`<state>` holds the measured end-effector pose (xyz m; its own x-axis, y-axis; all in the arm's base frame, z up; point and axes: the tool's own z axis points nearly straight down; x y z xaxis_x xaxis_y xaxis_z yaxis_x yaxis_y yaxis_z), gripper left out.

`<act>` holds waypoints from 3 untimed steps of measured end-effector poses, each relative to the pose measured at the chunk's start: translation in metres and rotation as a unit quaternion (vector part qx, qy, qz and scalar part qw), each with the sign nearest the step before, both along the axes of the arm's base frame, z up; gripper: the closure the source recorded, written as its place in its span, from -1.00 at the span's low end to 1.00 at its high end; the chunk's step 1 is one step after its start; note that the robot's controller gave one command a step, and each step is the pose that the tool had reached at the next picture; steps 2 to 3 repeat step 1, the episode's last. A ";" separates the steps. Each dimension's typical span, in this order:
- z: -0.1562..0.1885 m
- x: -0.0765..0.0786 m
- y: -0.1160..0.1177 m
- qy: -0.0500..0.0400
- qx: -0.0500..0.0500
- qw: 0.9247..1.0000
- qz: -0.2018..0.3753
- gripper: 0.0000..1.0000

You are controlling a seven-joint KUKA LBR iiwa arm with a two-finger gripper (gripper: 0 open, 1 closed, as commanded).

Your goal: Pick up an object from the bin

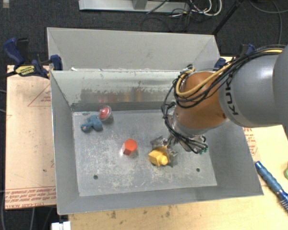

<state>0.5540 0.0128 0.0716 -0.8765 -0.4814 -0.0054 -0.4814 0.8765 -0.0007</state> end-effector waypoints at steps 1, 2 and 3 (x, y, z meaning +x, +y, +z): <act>0.203 -0.023 0.011 -0.003 0.000 1.000 0.010 1.00; 0.203 -0.023 0.011 -0.003 0.000 1.000 0.010 1.00; 0.203 -0.023 0.011 -0.003 0.000 1.000 0.010 1.00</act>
Offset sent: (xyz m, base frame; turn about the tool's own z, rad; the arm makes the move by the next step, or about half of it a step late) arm -0.0255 0.0095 0.1988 -0.0213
